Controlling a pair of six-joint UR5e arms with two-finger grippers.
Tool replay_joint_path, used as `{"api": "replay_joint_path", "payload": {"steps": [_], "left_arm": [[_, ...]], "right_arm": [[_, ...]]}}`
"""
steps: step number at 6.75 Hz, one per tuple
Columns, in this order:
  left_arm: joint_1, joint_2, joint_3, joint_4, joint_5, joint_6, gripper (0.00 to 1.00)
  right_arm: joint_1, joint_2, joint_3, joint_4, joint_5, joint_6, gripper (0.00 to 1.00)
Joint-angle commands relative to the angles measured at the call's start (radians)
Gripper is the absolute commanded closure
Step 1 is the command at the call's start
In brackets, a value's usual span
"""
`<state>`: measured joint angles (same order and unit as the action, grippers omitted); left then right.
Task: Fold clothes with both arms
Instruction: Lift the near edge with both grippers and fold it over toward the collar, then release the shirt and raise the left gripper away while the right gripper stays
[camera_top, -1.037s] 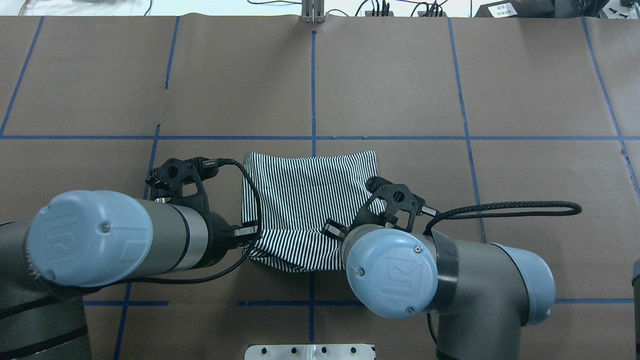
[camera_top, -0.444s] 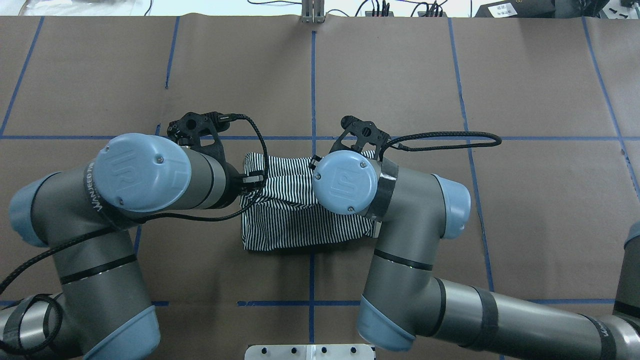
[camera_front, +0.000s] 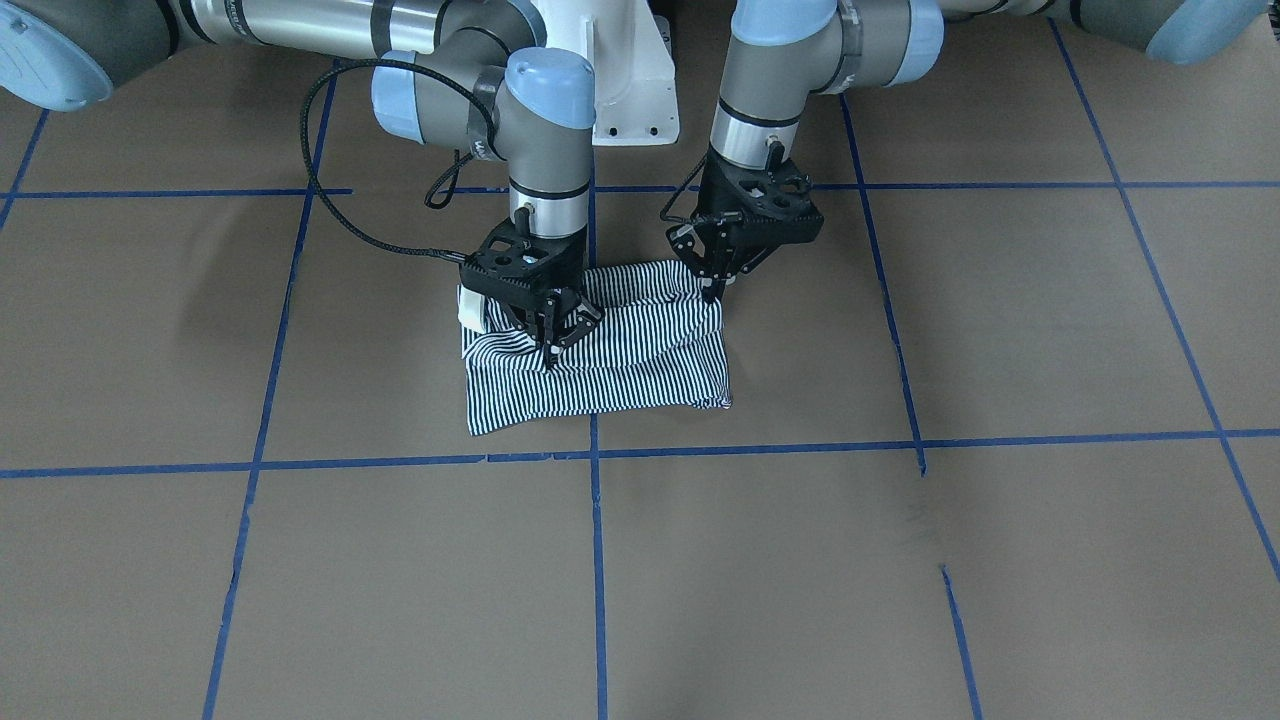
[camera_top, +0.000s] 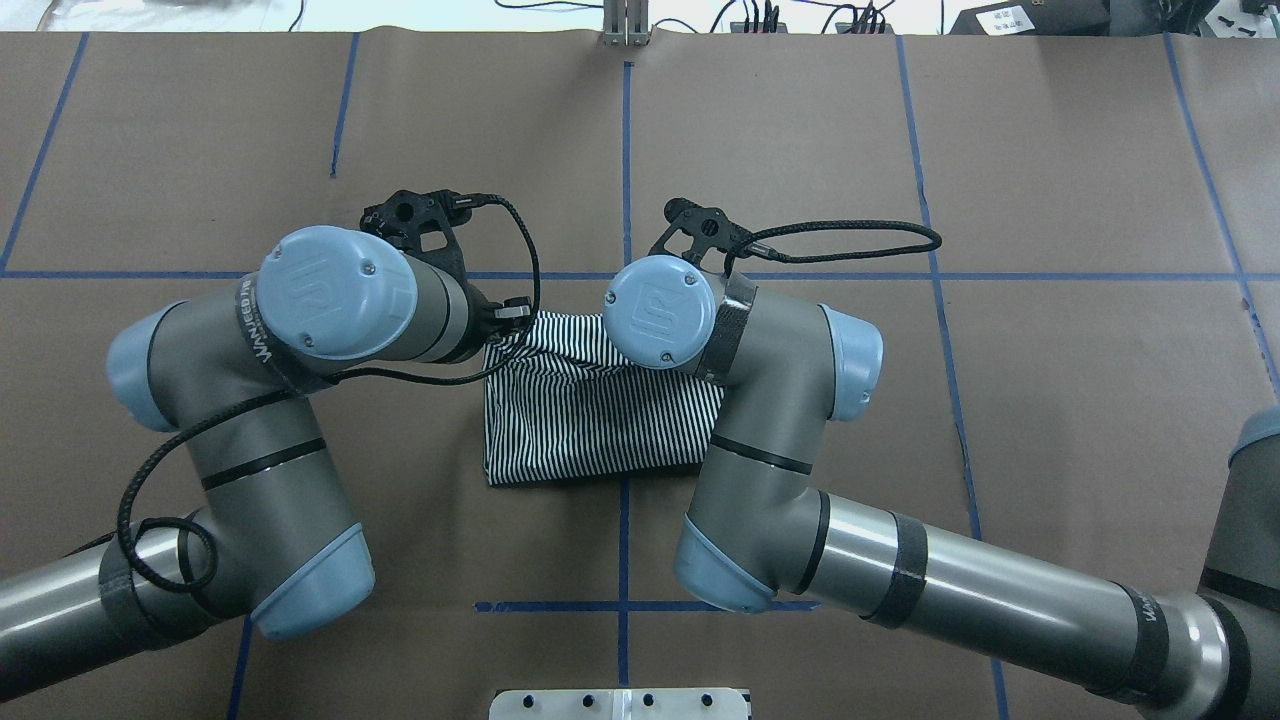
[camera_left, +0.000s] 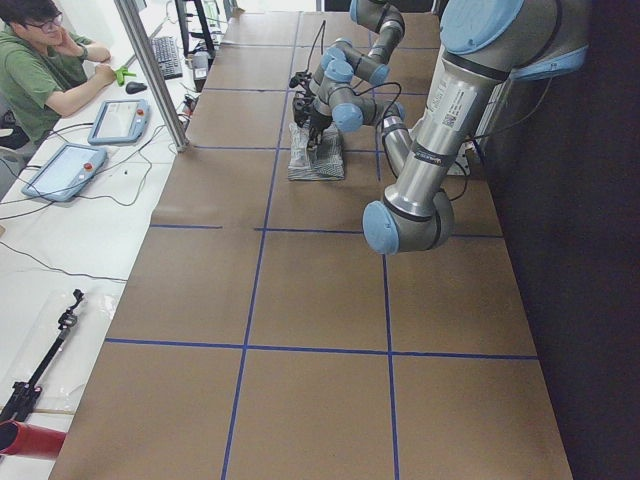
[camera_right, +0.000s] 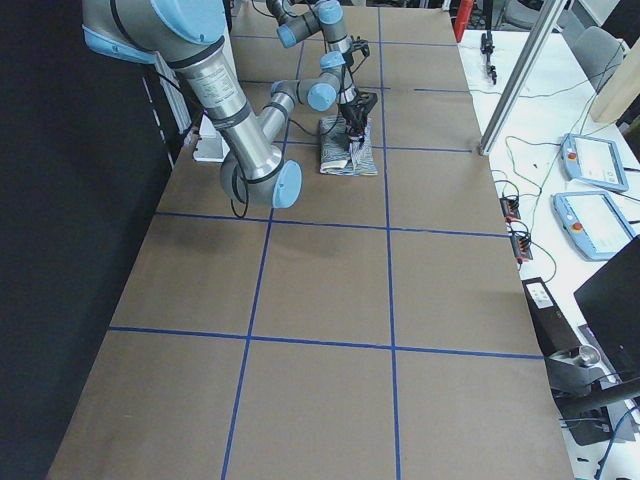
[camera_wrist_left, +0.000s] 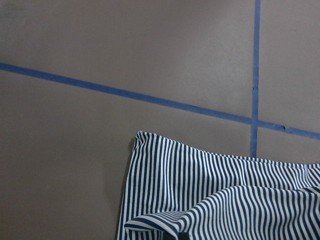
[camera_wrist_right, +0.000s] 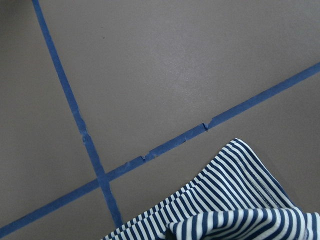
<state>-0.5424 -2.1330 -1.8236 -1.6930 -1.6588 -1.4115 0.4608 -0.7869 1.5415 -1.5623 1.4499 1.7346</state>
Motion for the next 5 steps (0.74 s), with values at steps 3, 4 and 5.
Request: {"api": "replay_joint_path", "payload": {"steps": [3, 4, 5], "left_arm": [[-0.025, -0.031, 0.153, -0.114, 0.001, 0.025, 0.73], [-0.027, -0.030, 0.150, -0.114, -0.001, 0.125, 0.01], [-0.050, -0.028, 0.138, -0.120, -0.009, 0.193, 0.00]], "right_arm": [[0.021, 0.005, -0.100, 0.102, 0.001, -0.038, 0.52], [0.025, 0.021, -0.100, 0.100, 0.001, -0.047, 0.01], [0.038, 0.041, -0.098, 0.096, 0.019, -0.076, 0.00]]}}
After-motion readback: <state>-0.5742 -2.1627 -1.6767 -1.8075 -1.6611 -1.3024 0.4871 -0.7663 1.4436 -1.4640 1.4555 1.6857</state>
